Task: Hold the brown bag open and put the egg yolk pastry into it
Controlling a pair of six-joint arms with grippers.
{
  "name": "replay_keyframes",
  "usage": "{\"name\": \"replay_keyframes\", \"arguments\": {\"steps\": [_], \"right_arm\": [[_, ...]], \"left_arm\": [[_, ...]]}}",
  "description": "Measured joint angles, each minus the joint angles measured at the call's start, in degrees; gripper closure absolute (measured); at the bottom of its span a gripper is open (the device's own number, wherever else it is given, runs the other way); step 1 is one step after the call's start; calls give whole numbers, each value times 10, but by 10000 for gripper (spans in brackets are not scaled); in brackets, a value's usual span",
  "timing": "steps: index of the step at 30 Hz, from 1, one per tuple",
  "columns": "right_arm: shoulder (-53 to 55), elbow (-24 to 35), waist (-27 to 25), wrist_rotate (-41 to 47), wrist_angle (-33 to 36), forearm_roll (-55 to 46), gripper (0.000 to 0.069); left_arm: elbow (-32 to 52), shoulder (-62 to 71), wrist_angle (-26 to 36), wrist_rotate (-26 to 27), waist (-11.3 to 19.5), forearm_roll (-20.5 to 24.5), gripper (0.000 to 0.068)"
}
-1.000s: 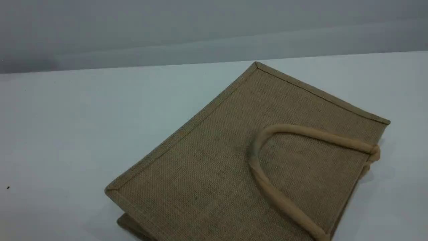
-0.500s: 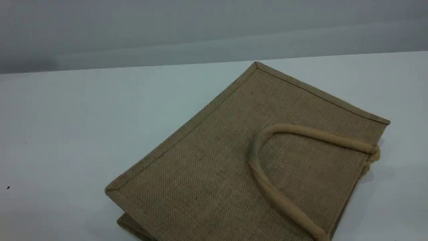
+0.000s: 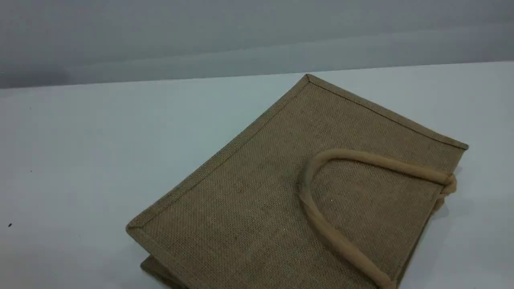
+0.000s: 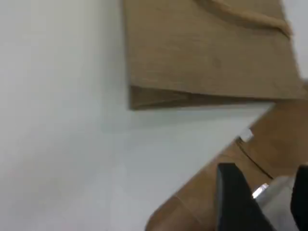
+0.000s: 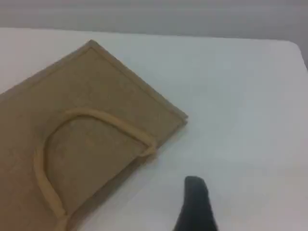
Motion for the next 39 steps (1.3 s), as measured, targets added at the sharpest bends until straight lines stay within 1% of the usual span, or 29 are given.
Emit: {"name": "replay_keyframes", "arguments": {"steps": [1, 4, 7, 10, 12, 14, 16, 20, 26, 32, 37, 39], "right_arm": [[0, 0, -4, 0, -1, 0, 241], [0, 0, -21, 0, -1, 0, 242], [0, 0, -24, 0, -1, 0, 242], [0, 0, -24, 0, -1, 0, 242], [0, 0, -24, 0, -1, 0, 243], [0, 0, -24, 0, -1, 0, 243], [0, 0, -24, 0, -1, 0, 243], [0, 0, -24, 0, -1, 0, 244], [0, 0, -23, 0, 0, 0, 244], [0, 0, -21, 0, 0, 0, 244], [0, 0, -21, 0, 0, 0, 244], [0, 0, -21, 0, 0, 0, 244]], "left_arm": [[0, 0, 0, 0, 18, -1, 400], [0, 0, 0, 0, 90, -1, 400], [0, 0, 0, 0, 175, -1, 400], [0, 0, 0, 0, 250, -1, 400], [0, -3, 0, 0, 291, -1, 400], [0, -13, 0, 0, 322, 0, 400], [0, -26, 0, 0, 333, 0, 400], [0, -60, 0, 0, 336, 0, 400], [0, -93, 0, 0, 376, 1, 400], [0, -143, 0, 0, 377, 1, 400], [0, -146, 0, 0, 376, 1, 400], [0, -146, 0, 0, 370, 1, 400]]}}
